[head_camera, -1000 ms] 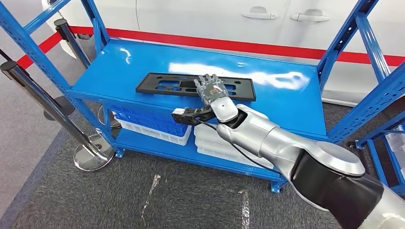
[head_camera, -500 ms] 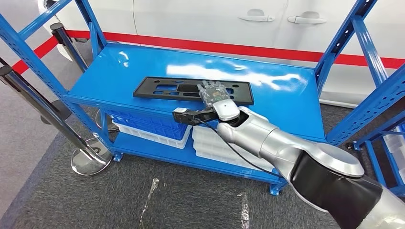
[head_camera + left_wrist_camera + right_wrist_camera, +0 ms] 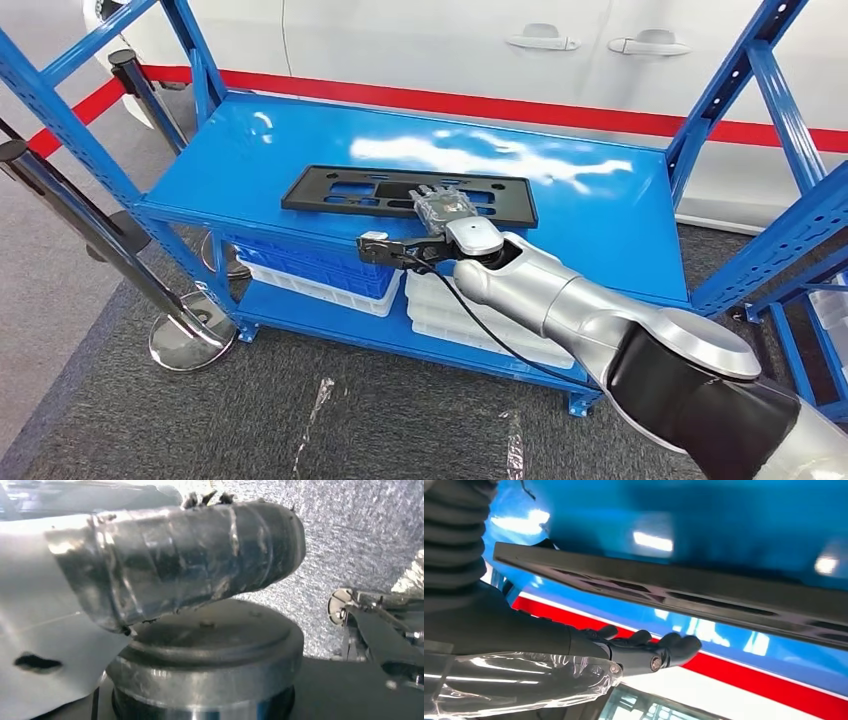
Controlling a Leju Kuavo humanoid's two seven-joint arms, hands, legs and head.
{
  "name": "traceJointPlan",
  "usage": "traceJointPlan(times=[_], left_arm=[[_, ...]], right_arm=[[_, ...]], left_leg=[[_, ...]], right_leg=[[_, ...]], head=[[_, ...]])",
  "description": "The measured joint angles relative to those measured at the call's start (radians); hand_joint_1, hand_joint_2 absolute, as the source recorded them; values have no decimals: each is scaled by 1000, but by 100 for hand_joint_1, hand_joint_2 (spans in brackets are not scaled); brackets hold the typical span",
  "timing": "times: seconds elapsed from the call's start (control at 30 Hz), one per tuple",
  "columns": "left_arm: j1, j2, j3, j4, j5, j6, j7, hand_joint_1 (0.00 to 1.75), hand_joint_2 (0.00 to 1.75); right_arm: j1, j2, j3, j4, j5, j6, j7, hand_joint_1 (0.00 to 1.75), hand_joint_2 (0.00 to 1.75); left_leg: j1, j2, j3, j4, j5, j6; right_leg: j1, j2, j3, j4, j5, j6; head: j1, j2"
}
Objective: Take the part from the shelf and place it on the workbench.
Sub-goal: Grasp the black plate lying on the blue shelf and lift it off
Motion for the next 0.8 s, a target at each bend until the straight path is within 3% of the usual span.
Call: traceJointPlan(times=[0.1, 0.2, 0.27, 0.3, 0.37, 0.43, 0.5, 0.6, 0.63, 0.73, 0.77, 0.8], left_arm=[[1, 0, 0, 0, -2, 0, -1, 0, 0], [0, 0, -1, 0, -2, 0, -2, 0, 0], [1, 0, -2, 0, -3, 0, -4, 0, 0], [1, 0, -2, 0, -4, 0, -4, 0, 0], [2, 0, -2, 0, -5, 0, -5, 0, 0], [0, 1, -3, 0, -6, 0, -4, 0, 0], [-1, 1, -5, 0, -7, 0, -4, 0, 0], [1, 0, -6, 0, -8, 3, -2, 0, 0], [1, 0, -6, 0, -8, 4, -1, 0, 0], [0, -3, -7, 0, -8, 6, 0, 0, 0], [0, -3, -8, 0, -8, 6, 0, 0, 0], [0, -3, -10, 0, -8, 6, 0, 0, 0]], right_arm=[[-1, 0, 0, 0, 3, -8, 2, 0, 175], [0, 0, 0, -1, 6, -15, 2, 0, 175], [2, 0, 0, 0, 9, -17, 2, 0, 175], [2, 0, 0, -1, 11, -18, 2, 0, 175], [1, 0, 0, -1, 14, -20, 3, 0, 175], [-3, 0, 0, -1, 15, -22, 5, 0, 175], [-5, 0, 0, -2, 15, -23, 6, 0, 175], [-7, 0, 0, -2, 15, -36, 8, 0, 175], [-9, -1, 0, -3, 15, -43, 9, 0, 175], [-6, -3, 0, -4, 15, -55, 11, 0, 175], [-3, -4, 0, -4, 15, -54, 11, 0, 175], [-1, -4, 0, -4, 15, -53, 12, 0, 175]], left_leg=[[3, 1, -12, 32, -25, -15], [9, 3, -94, 199, -101, -30], [11, 3, -138, 266, -107, -32], [10, 3, -132, 245, -83, -30], [8, 3, -75, 116, -12, -18], [2, 3, -23, 12, 22, -6], [-3, 2, -12, -7, 19, -1], [5, 2, 2, -30, 28, 13], [8, 3, 7, -39, 32, 19], [7, 4, 10, -40, 30, 27], [7, 4, 10, -38, 28, 28], [7, 3, 11, -35, 24, 28]], right_leg=[[-6, 0, 9, -5, 0, -16], [-8, -1, 15, -7, -4, -25], [-7, -1, 16, -6, -6, -26], [-6, 0, 18, -6, -8, -26], [-6, 1, 25, -7, -11, -23], [-4, 2, 28, -9, -13, -16], [-3, 2, 29, -14, -13, -5], [0, 0, 26, -1, -29, 10], [1, 0, 8, 37, -51, 13], [0, -1, -88, 221, -125, 17], [0, -2, -106, 248, -125, 19], [-1, -2, -107, 240, -107, 19]], head=[[-2, 0], [-6, 0], [-5, 0], [-5, 0], [-5, 0], [-5, 0], [-4, 0], [-2, 0], [0, 0], [1, 0], [1, 0], [1, 0]])
